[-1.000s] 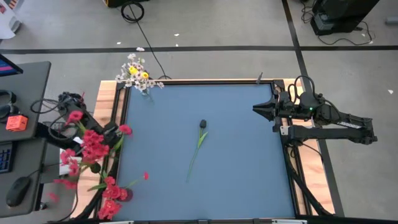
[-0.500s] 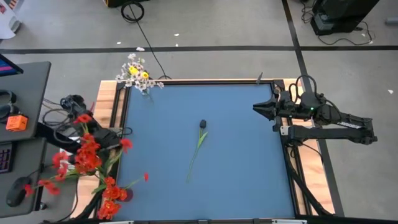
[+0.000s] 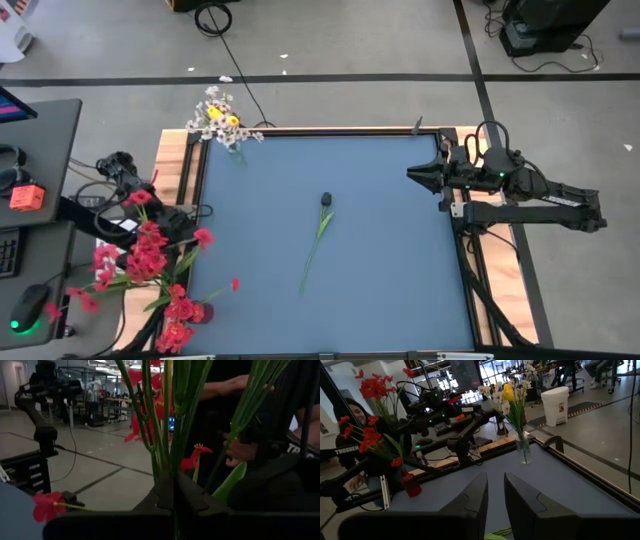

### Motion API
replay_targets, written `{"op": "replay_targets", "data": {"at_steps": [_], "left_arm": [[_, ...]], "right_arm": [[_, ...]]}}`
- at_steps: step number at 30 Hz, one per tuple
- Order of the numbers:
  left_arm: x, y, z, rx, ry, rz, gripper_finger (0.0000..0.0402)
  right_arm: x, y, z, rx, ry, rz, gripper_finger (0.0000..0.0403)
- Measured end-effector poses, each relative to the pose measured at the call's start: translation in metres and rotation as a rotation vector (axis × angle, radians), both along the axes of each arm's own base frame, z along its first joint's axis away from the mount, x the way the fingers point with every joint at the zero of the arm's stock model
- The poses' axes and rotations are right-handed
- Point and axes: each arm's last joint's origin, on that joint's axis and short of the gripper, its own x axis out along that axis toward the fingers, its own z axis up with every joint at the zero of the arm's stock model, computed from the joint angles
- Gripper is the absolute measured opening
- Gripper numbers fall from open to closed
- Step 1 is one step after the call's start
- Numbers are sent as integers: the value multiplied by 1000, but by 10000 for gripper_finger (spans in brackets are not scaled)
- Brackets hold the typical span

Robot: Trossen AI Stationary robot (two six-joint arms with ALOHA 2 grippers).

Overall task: Sort flowers into vase by color
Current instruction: Put the red flowers into the red vase

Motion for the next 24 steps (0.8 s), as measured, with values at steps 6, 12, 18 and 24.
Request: {"op": "replay_targets", "data": {"at_steps": [6,12,18,24], "left_arm": [[5,-6,1,7,1,-29,4],[11,-14,5,0,-11,-80,4],[16,-20,5,9,-10,-99,4],[18,-21,4,17,-6,-103,4]], "right_arm": [[0,0,0,0,0,0,73],[0,0,0,0,0,0,73],[0,0,0,0,0,0,73],[0,0,0,0,0,0,73]]}}
